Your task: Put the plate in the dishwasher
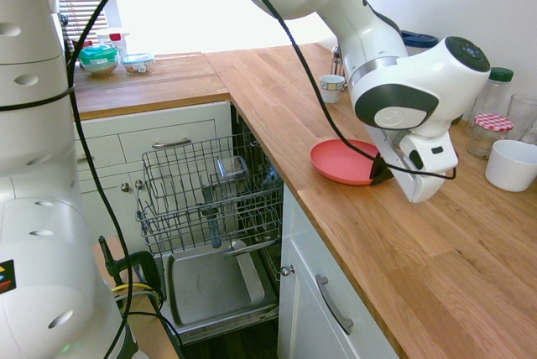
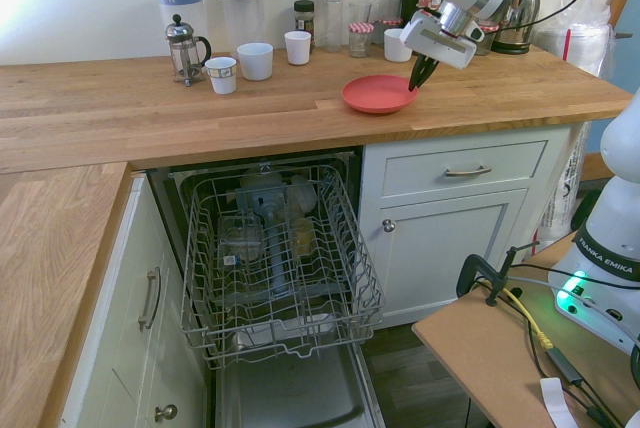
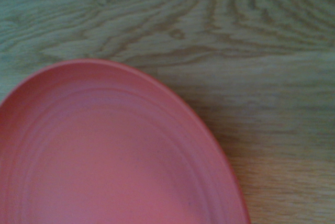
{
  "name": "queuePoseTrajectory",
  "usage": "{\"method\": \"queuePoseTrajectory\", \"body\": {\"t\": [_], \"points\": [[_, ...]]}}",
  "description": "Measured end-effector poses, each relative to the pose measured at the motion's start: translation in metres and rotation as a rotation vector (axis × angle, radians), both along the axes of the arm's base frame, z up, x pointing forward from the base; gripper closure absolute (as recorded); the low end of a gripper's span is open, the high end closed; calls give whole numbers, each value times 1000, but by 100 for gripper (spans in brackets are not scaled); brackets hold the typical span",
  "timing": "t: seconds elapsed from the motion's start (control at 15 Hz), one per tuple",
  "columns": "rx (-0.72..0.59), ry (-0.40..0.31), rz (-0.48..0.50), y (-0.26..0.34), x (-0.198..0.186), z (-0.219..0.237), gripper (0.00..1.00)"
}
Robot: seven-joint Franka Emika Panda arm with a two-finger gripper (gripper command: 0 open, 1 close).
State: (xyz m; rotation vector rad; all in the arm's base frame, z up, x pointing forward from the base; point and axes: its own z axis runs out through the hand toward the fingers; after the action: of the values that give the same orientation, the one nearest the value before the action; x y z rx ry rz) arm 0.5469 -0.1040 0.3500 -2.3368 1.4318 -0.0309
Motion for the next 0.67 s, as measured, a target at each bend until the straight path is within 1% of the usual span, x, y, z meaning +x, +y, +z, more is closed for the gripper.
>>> {"method": "queuePoseTrajectory", "body": {"t": [0.27,0.4,0.53,0.67], "points": [[-98,-74,33,18,-6,68,100],[-176,-111,69,38,-11,103,100],[-291,-146,117,74,-17,136,100],[-408,-195,174,130,-27,166,100]]}}
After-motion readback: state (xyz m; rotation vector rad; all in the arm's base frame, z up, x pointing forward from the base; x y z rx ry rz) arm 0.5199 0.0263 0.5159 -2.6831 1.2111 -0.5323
